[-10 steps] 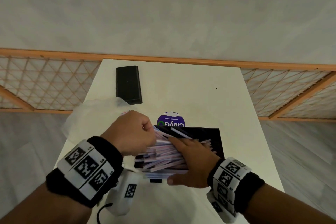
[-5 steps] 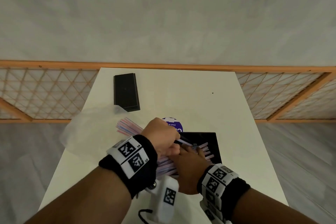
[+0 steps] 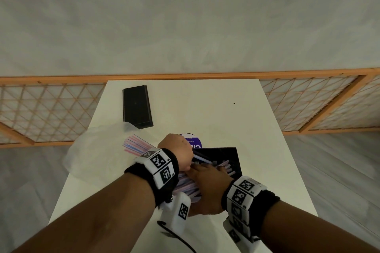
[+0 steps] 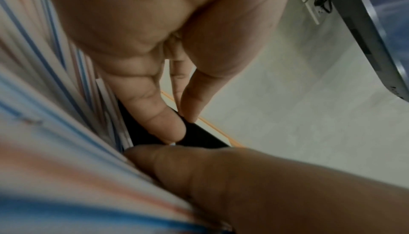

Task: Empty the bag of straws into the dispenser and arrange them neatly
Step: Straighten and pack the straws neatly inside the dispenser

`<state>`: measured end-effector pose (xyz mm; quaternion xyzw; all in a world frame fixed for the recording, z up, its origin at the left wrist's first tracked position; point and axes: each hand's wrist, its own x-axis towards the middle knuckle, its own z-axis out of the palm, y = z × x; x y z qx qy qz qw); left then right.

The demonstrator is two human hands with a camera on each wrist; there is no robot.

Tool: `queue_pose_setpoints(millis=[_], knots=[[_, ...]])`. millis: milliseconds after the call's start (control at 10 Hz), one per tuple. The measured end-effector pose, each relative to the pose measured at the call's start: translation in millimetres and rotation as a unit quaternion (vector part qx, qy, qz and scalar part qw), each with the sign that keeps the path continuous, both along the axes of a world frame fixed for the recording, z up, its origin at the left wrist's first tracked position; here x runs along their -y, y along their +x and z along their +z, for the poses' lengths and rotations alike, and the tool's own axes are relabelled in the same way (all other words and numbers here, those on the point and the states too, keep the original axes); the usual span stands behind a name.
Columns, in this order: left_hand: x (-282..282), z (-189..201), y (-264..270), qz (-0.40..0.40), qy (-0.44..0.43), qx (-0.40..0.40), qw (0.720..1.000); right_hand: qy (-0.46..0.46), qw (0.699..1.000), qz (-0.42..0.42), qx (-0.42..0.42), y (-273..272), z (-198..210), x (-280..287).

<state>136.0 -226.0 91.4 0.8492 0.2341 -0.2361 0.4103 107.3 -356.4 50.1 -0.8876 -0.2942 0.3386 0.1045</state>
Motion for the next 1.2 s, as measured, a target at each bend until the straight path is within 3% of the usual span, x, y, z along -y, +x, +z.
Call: queue_pose_setpoints(millis=[100, 200, 400, 500, 700, 800, 900, 1000, 1100, 1200], knots=[[-5, -1, 5, -0.049, 0.034, 0.032, 0.998, 0.001, 1.0, 0.002, 0.006, 1, -2, 0], [-9, 6, 4, -0.047, 0.057, 0.05, 0.996, 0.01, 1.0, -0.001, -0.006, 2, -3, 2], [-39, 38, -15, -0.082, 0.139, 0.119, 0.98, 0.113, 0.988, -0.106, -0.024, 10, -7, 10], [-60, 48, -30, -0.071, 0.117, 0.107, 0.985, 0.146, 0.981, -0.128, -0.01, 11, -5, 11], [-89, 50, -45, -0.09, 0.058, 0.024, 0.994, 0.031, 0.998, -0.052, 0.024, 10, -3, -8], [-96, 55, -48, -0.111, 0.116, 0.013, 0.987, 0.006, 1.0, -0.006, -0.004, 9, -7, -20], [-89, 58, -44, -0.109, 0.168, 0.076, 0.977, -0.017, 1.0, 0.009, -0.022, 9, -11, -25], [-64, 48, -35, 0.081, -0.113, 0.042, 0.989, -0.009, 1.0, 0.007, -0.011, 12, -19, -26], [-43, 37, -31, 0.253, -0.316, -0.047, 0.913, 0.04, 0.999, 0.003, 0.012, 12, -31, -26], [-32, 22, -29, 0.319, -0.334, -0.033, 0.887, 0.065, 0.998, -0.003, 0.017, 12, -40, -22]])
